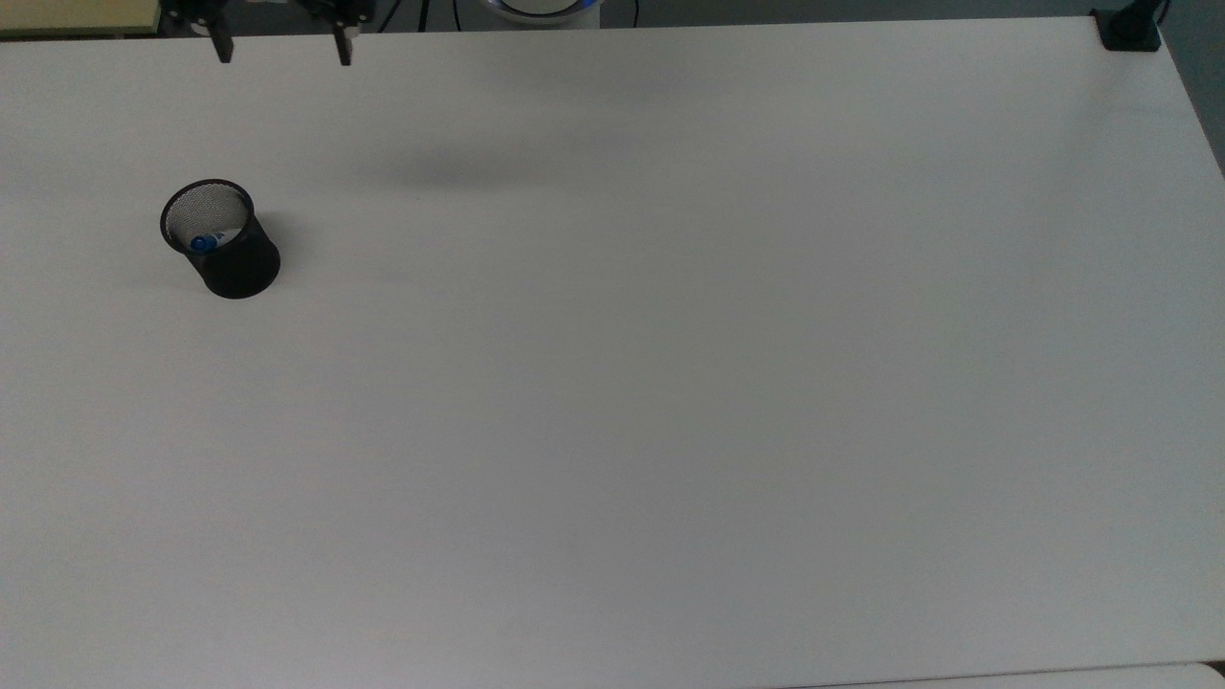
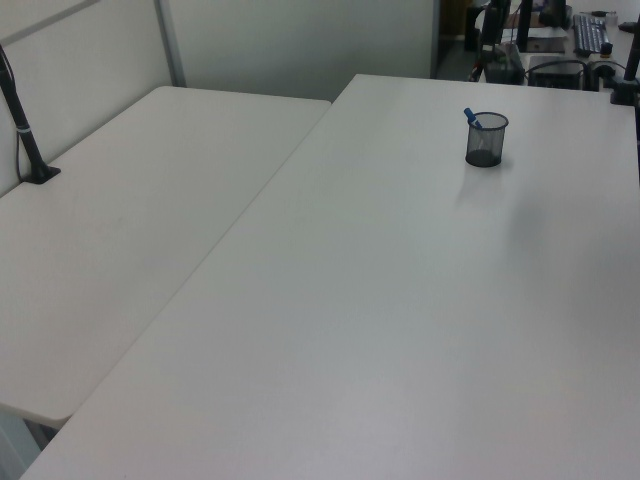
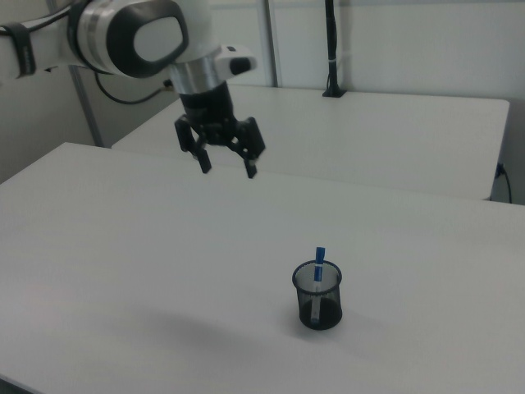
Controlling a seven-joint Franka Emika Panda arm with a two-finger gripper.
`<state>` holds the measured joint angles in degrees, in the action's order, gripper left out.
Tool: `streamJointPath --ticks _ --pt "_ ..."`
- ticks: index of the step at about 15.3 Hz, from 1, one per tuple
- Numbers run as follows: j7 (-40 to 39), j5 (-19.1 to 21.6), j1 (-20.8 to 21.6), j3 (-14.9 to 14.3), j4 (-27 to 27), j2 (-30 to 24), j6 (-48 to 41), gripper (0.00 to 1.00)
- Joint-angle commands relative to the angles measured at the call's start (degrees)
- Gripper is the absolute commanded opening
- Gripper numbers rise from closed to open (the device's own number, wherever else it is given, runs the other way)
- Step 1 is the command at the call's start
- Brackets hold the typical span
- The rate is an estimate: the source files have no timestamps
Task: Remove the marker
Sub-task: 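Move the open gripper over the black mesh cup and lower it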
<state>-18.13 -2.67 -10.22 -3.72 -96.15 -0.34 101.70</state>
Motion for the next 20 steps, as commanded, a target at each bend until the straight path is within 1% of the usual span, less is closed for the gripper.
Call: streamJointPath --ticks 1,4,6,10,17,19,20 --pt "-7.1 -4.4 -3.4 -0.2 -2.0 0.9 2.3 1.00" --pt "-7.1 -4.9 -5.6 -0.8 -7.2 1.0 12.8 1.00" --pt "-7.2 -5.0 -5.9 -1.6 -9.4 2.3 17.5 1.00" --pt "-6.5 -5.1 -6.4 -1.8 -10.9 5.9 24.7 1.00" --pt "-5.8 -3.3 -8.4 -1.8 -14.9 10.6 38.7 1.00" --pt "-5.7 -2.2 -8.4 -1.8 -16.1 11.7 41.6 0.97" --pt "-5.7 -2.0 -8.3 -1.8 -16.2 11.9 42.8 0.93"
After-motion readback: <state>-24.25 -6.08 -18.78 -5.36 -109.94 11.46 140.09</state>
